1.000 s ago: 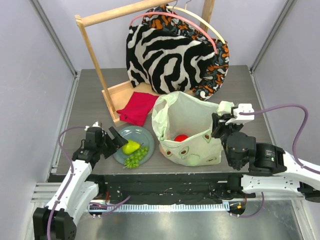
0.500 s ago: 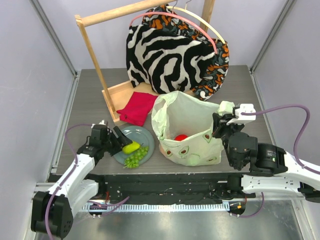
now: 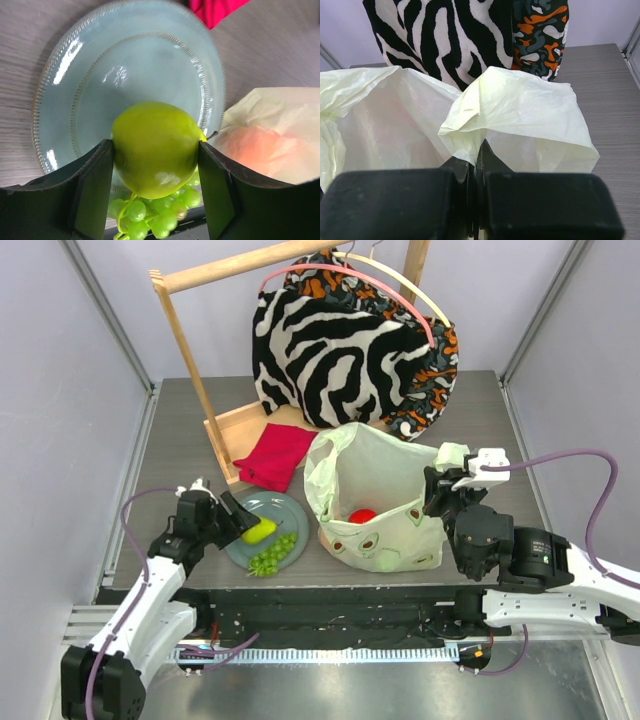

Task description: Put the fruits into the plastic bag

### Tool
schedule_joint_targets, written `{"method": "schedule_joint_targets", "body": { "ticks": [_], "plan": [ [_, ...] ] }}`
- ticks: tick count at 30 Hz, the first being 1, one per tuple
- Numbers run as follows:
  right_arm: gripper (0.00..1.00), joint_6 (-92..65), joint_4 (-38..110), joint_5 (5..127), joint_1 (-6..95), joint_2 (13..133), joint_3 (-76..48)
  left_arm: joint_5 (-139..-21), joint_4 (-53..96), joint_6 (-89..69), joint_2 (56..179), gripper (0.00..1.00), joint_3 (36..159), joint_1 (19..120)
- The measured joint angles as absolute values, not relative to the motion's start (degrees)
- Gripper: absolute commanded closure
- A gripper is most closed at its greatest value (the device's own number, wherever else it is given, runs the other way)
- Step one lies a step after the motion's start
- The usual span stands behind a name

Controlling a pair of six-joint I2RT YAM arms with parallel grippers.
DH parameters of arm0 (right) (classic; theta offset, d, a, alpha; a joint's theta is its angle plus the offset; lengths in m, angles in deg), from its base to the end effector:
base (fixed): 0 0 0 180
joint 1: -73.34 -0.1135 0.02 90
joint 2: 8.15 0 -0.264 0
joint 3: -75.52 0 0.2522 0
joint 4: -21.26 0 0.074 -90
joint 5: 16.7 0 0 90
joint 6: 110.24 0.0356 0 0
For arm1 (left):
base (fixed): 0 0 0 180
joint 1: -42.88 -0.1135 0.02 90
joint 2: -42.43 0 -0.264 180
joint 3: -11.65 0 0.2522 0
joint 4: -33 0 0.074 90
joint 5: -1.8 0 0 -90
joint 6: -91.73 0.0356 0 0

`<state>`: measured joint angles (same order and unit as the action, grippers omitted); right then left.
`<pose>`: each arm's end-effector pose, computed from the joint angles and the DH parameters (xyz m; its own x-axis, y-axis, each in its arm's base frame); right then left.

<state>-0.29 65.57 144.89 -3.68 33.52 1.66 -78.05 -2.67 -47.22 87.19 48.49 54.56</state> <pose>0.0598 0.1089 0.4055 -0.0782 0.1403 -0.9870 -0.0773 0.9862 0.1463 0.1567 -0.0388 0.1895 -0.6880 -0.6158 -0.3840 -0.2962 0.7214 -0.6260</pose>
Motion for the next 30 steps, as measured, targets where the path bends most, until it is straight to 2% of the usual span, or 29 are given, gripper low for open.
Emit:
{"method": "schedule_joint_targets", "body": {
  "ticks": [8,16,30],
  "plan": [
    [0.99,-0.32,65.11,144.54,-3.68,34.57,1.66,-79.76,-6.21,-45.19,82.22,0.87,55.24,54.56],
    [0.99,-0.34,64.96,143.91,-3.68,36.08,1.66,-79.6,-8.24,-40.38,82.22,0.88,61.38,54.91],
    [0.99,-0.32,64.76,143.23,-3.68,36.1,1.66,-83.67,-8.11,-38.72,87.78,0.87,74.58,67.85]
  ]
}}
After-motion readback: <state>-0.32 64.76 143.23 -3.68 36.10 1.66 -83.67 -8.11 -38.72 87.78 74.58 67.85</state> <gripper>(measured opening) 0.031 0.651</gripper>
